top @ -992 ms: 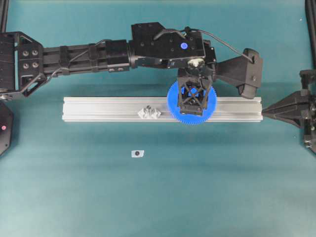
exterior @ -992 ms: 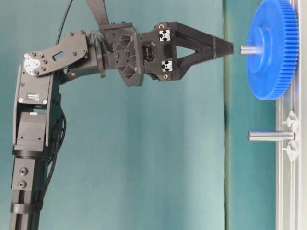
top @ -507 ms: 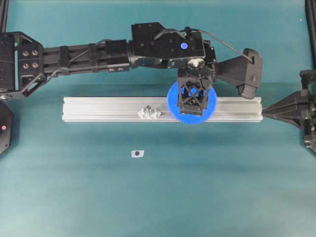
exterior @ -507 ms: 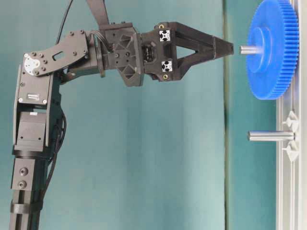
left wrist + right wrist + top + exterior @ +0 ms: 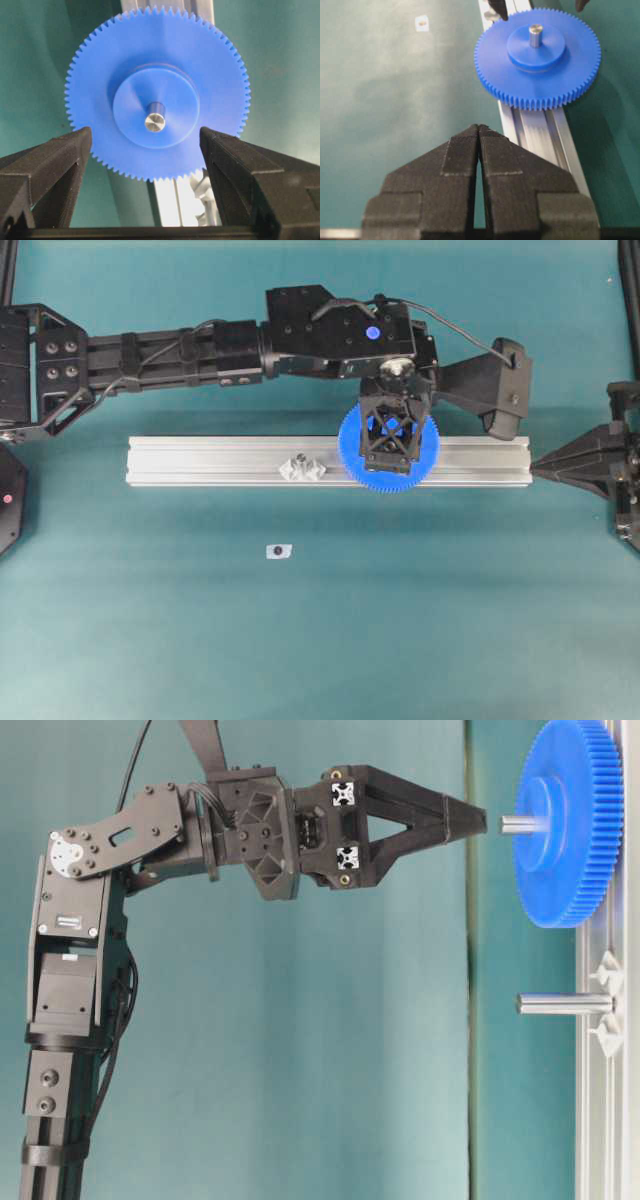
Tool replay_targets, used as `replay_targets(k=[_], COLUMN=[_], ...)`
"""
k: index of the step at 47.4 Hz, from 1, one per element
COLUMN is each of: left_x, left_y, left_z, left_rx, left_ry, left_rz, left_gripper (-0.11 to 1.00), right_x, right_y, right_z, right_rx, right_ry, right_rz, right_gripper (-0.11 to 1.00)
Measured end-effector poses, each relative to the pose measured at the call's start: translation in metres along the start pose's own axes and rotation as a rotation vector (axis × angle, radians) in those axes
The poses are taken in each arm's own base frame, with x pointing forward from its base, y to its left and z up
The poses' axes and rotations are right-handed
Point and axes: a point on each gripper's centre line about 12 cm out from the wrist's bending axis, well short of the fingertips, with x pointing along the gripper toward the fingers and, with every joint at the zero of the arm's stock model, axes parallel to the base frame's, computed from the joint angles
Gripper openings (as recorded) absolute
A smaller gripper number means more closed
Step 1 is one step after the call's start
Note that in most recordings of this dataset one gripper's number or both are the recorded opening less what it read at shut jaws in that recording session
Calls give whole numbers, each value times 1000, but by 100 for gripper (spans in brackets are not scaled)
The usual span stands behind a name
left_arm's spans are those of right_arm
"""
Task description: Find the location of the shaft and insert the large gear.
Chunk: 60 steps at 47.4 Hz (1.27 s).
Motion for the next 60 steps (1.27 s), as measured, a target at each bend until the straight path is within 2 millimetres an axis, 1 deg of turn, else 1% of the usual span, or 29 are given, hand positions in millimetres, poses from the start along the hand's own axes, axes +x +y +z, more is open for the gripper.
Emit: replay_targets(k=[23, 42, 46, 60], left_x=[-2, -27, -30, -30], left_y=[1, 3, 4, 4], left_z=[0, 9, 10, 10], left_rx=[-2, -6, -6, -8], left_ry=[-3, -53, -54, -51], left_rz=[1, 16, 16, 15], left_gripper=[83, 83, 83, 83], right_x=[0, 0, 0, 0], right_y=[0, 0, 0, 0], right_z=[0, 0, 0, 0], right_rx=[1, 1, 1, 0], right_ry=[-2, 0, 0, 2], right_rz=[-1, -1, -1, 0], right_gripper=[2, 2, 2, 2])
